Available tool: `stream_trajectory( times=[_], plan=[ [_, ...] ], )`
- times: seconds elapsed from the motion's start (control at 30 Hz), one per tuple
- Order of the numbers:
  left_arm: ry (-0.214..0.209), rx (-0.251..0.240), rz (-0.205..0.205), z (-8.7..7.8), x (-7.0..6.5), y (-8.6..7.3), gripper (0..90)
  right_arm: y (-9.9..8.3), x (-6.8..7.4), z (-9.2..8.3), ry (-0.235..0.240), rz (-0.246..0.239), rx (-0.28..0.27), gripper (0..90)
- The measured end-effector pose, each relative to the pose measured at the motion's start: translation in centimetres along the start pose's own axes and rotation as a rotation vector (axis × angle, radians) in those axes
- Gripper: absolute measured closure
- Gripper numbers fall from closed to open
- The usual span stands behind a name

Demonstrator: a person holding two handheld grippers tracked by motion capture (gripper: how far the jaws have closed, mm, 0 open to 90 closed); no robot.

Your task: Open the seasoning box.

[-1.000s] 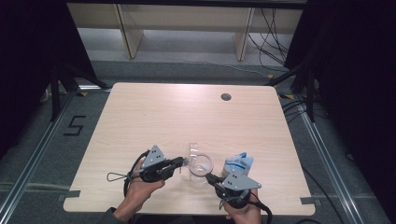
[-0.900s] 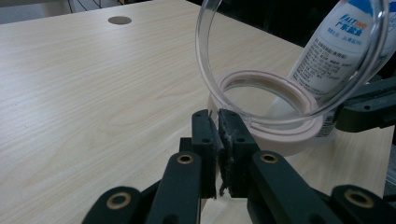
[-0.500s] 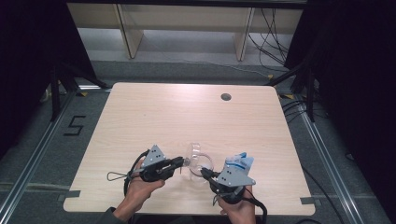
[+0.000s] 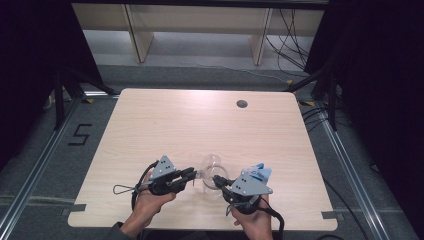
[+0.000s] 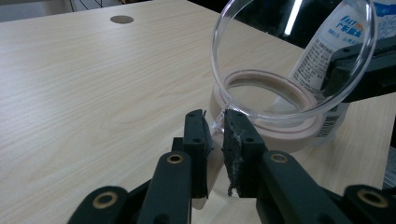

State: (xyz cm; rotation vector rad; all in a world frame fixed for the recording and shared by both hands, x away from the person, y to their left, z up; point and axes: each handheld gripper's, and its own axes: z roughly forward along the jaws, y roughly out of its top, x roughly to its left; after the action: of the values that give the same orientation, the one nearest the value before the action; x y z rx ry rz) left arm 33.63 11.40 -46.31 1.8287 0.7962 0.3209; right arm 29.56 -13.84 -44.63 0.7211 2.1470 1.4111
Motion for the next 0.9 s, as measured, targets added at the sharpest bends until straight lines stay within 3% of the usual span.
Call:
stream_trajectory(
  times=[0.3, 0.33, 0.4, 0.53, 0.57, 0.6, 0.67, 0.9],
  plan=[
    [0.026, 0.020, 0.019, -1.0, -0.4, -0.6, 65.3, 0.5, 0.1, 0.0, 0.007, 0.000, 0.002, 86.8],
    [0.026, 0.033, 0.050, -1.2, -0.3, -0.9, 64.2, 0.5, 0.2, 0.0, 0.010, -0.003, -0.002, 86.6],
    [0.042, 0.043, 0.061, -1.5, -0.4, -1.2, 60.6, 0.6, 0.3, 0.2, 0.024, 0.004, -0.010, 86.6],
    [0.041, 0.048, 0.063, -1.8, -0.5, -1.5, 54.6, 0.8, 0.4, 0.3, 0.015, -0.007, -0.019, 86.3],
    [0.046, 0.051, 0.068, -1.9, -0.4, -1.6, 52.3, 1.0, 0.5, 0.4, 0.036, -0.013, -0.017, 86.1],
    [0.066, 0.069, 0.065, -2.0, -0.4, -1.9, 48.9, 1.1, 0.5, 0.3, 0.034, -0.017, -0.015, 86.1],
    [0.064, 0.074, 0.065, -2.0, -0.3, -2.2, 44.9, 1.2, 0.7, 0.5, 0.036, -0.020, -0.020, 85.9],
    [0.069, 0.091, 0.058, -1.9, -0.1, -3.1, 32.1, 1.5, 1.1, 0.8, 0.042, -0.008, -0.025, 85.4]
  ],
)
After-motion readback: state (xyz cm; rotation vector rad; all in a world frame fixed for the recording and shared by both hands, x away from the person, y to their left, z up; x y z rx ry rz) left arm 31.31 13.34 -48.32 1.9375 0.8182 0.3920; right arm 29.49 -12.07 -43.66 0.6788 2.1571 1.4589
